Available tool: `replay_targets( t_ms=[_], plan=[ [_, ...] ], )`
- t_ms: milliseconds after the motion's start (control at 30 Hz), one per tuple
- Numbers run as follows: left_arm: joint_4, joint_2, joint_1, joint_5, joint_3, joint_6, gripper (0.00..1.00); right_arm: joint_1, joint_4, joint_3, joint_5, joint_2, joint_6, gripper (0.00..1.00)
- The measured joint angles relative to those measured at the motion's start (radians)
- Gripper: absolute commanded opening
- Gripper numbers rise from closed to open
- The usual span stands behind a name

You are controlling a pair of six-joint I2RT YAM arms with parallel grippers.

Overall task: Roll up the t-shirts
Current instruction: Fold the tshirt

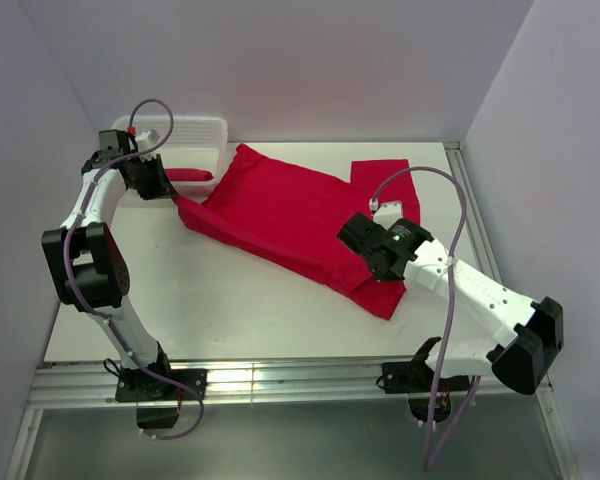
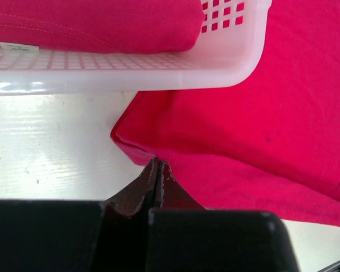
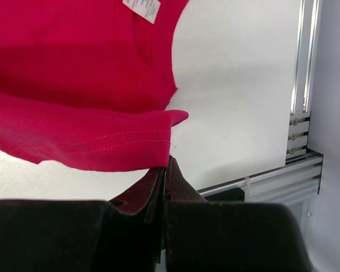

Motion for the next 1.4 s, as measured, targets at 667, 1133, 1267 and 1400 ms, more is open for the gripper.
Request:
replay_targets(
  t_ms=[667,1133,1267,1400],
  plan=[
    [0.116,-0.005,-0.029,0.033,-0.073,-0.081,0.0,-0.108,0.023,0.017,0.02,0.06,-0.044,0.0],
    [0.121,0.06,-0.058,0.039,-0.021,-0.109,0.0,-0.153,0.038,0.027,0.029,0.088,-0.069,0.0],
    [0.126,0.082,-0.068,0.042,0.024,-0.127,0.0,-0.16,0.046,0.035,0.031,0.112,-0.077,0.0],
    [0.127,0.103,-0.069,0.047,0.048,-0.146,0.0,-0.163,0.053,0.037,0.035,0.135,-0.087,0.0]
  ],
)
